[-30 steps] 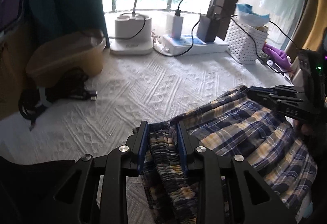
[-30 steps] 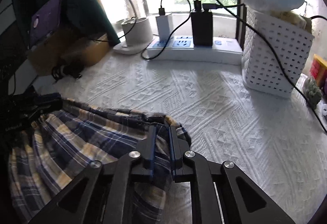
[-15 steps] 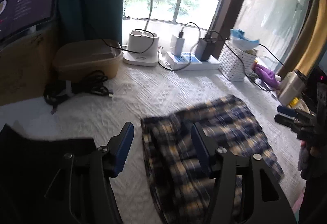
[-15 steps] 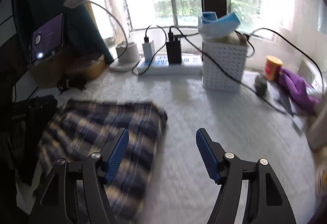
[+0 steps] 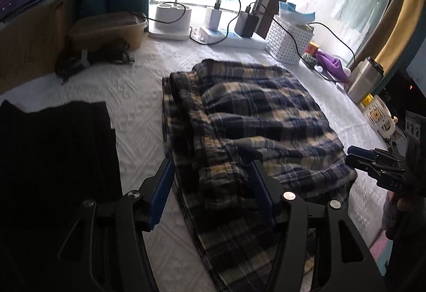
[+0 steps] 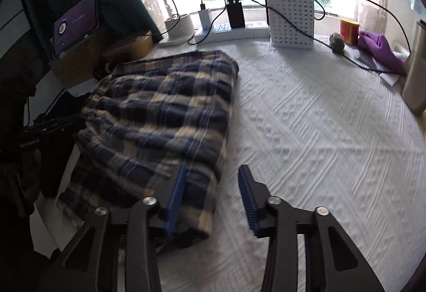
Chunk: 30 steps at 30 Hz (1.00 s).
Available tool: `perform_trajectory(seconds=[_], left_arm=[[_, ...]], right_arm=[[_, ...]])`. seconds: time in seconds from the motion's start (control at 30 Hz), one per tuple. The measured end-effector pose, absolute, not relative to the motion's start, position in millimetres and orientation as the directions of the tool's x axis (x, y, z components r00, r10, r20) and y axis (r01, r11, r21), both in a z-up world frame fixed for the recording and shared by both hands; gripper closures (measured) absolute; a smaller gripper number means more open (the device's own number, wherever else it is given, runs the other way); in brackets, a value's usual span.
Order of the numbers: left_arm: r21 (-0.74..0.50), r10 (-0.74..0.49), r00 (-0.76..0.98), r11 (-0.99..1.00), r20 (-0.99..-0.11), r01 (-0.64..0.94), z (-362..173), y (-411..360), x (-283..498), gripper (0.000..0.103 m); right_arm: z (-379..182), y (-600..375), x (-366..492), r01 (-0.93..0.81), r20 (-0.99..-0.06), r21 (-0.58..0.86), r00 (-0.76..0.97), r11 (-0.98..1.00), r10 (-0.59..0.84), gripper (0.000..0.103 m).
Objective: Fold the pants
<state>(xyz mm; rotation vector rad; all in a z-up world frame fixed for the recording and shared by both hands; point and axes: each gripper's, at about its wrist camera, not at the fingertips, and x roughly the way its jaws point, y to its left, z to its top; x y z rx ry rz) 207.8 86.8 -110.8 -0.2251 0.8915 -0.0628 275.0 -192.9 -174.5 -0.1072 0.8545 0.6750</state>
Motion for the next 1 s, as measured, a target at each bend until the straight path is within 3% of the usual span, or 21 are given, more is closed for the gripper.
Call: perform_trajectory(seconds=[0.27, 1.0], left_arm=[[-0.221, -0.156, 0.624, 0.975, -0.766, -0.028, -111.5, 82.0, 198.8, 0.045], [-0.188, -0.134, 0.611, 0.982, -0.78, -0.023, -111.3, 84.1, 185.3, 0.045]], right_arm=[[-186.1, -185.6, 262.3, -0.612, -0.728, 0.169, 0.451, 0.773, 0.517, 0.099], [-187.4, -203.8, 230.0, -0.523, -0.744, 0.18, 0.482, 0.833, 0.463, 0.1]])
